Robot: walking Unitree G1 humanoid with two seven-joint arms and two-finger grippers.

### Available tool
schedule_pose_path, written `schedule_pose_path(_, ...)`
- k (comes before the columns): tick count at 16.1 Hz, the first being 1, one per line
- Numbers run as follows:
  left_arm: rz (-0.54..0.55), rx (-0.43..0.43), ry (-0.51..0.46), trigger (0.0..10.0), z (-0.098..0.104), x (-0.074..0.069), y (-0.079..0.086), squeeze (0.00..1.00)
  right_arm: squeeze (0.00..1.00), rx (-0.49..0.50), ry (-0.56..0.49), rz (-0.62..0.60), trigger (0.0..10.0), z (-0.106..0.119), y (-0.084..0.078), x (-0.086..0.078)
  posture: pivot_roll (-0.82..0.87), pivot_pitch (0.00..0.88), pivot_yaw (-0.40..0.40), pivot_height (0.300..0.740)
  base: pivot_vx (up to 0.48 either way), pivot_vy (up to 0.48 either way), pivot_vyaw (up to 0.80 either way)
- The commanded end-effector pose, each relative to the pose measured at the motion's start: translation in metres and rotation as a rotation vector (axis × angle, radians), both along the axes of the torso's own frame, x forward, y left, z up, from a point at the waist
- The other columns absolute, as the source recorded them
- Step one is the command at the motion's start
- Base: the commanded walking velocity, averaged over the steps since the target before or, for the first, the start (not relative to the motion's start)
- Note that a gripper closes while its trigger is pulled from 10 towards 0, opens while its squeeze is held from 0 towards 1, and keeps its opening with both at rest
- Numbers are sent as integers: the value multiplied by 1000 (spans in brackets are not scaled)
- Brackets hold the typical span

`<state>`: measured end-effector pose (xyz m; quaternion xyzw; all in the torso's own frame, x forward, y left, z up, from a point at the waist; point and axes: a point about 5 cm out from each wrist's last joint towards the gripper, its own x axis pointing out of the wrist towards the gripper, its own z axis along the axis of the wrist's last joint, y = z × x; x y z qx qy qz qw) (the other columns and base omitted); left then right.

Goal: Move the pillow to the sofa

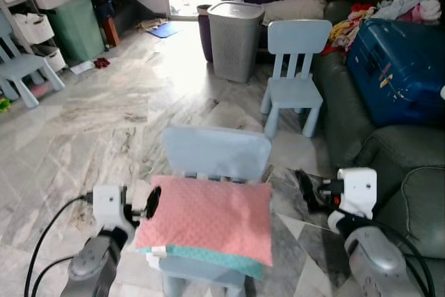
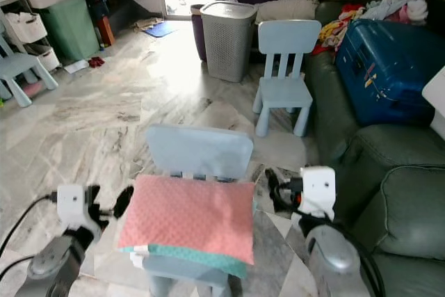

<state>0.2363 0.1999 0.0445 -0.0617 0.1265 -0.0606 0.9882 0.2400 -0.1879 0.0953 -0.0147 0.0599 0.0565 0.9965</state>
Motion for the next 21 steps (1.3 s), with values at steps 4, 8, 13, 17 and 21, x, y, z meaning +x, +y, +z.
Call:
schedule_pose_path(4,28,83,62,10000,-14,-22,18,0,0,20,33,30,10000,-5,6,-18,-124,64,20,740,0,0,0)
schedule_pose_path(8,12,95,71,10000,-15,-30,18,0,0,38,48,23,10000,-8,10,-26,-121,80,31,740,0,0,0)
schedule_pose_path(13,-27,104,42,10000,-6,-22,11,0,0,49,63,5,10000,-8,8,-32,-127,107,45,740,0,0,0)
schedule_pose_path(17,-68,62,-6,10000,7,-12,-5,0,0,60,67,2,10000,-6,9,-34,-136,122,46,740,0,0,0)
schedule_pose_path(21,-69,54,0,10000,6,-13,-7,0,0,55,69,0,10000,-5,8,-33,-139,126,43,740,0,0,0)
